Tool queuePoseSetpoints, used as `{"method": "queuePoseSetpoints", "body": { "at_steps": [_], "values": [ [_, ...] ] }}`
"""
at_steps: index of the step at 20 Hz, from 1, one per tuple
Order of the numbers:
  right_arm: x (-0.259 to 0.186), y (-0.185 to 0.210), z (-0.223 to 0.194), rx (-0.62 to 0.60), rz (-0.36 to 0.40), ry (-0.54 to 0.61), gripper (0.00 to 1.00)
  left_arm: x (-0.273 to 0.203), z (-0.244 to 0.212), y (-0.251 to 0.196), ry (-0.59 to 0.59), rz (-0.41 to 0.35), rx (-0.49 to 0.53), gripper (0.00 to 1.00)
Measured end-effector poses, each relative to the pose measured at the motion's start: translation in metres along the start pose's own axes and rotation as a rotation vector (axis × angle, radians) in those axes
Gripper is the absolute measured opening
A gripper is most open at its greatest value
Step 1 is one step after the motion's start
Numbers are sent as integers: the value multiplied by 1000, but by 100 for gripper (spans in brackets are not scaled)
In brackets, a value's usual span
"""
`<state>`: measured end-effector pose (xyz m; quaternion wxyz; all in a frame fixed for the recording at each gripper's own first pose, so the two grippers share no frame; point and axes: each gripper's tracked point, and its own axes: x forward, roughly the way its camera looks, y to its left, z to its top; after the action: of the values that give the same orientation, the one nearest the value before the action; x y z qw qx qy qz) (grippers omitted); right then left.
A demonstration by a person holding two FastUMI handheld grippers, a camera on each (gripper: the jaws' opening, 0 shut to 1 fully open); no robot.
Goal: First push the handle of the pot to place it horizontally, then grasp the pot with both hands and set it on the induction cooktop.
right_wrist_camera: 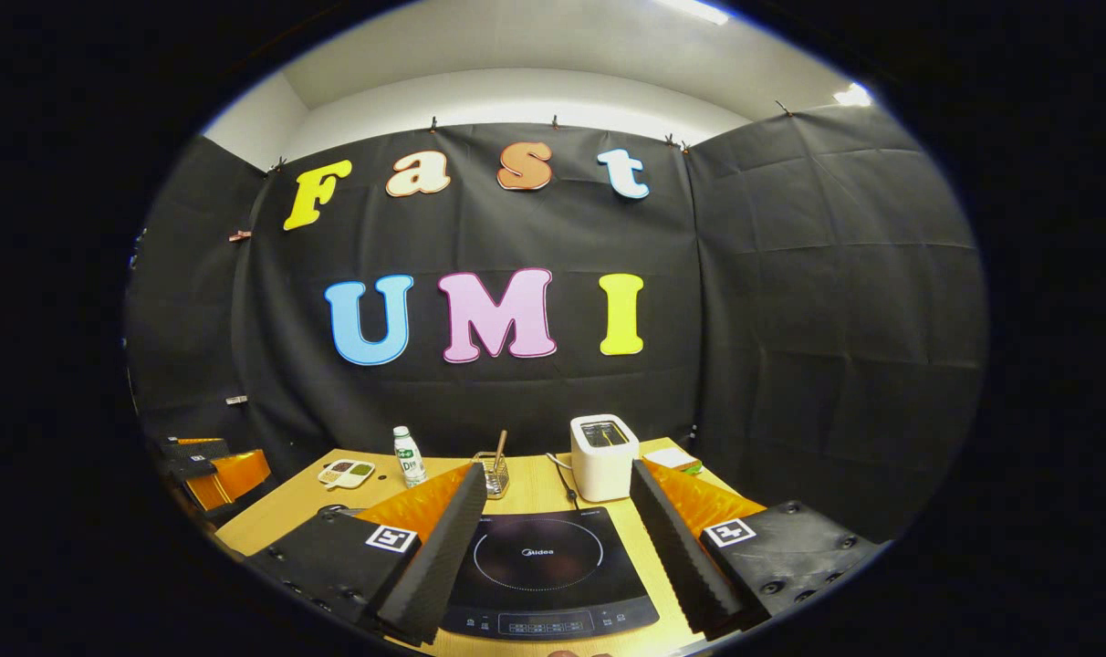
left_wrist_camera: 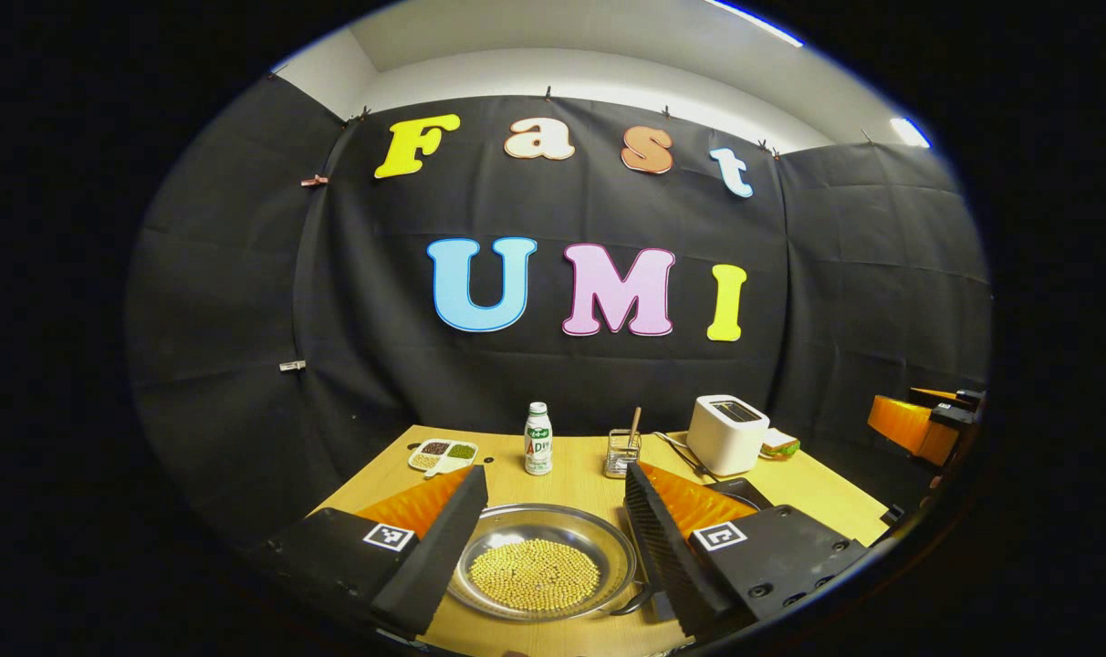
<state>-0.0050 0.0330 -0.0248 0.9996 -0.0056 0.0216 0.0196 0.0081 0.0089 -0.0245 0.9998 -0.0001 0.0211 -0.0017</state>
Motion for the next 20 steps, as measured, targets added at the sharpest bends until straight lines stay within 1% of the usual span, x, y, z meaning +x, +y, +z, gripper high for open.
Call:
{"method": "queuePoseSetpoints", "body": {
  "at_steps": [5,10,11,12,13,14,15,16,17,18,19,20],
  "values": [
    [3,1,-3,3,-11,4,98,3,-8,8,28,2,-11,96],
    [3,1,-7,-8,-18,24,98,8,-22,9,82,-50,-8,95],
    [3,0,-8,-12,-20,25,98,9,-25,13,92,-44,-4,95],
    [3,0,-7,-16,-21,28,98,10,-29,16,105,-46,-4,94],
    [3,0,-8,-19,-22,31,98,12,-32,14,123,-63,-7,93],
    [4,-1,-8,-23,-23,35,98,13,-38,13,141,-76,-8,86],
    [5,-1,-9,-30,-24,40,98,14,-40,15,151,-80,-6,82],
    [7,-3,-8,-35,-25,46,98,15,-43,16,163,-87,-1,74],
    [9,-3,-6,-31,-28,46,98,16,-47,14,184,-102,4,70],
    [12,-4,-4,-21,-32,44,98,16,-53,13,204,-115,8,60],
    [16,-4,-4,-10,-37,47,98,15,-56,12,220,-126,10,57],
    [18,-4,-5,-3,-40,56,98,13,-60,12,237,-136,11,51]
  ]
}}
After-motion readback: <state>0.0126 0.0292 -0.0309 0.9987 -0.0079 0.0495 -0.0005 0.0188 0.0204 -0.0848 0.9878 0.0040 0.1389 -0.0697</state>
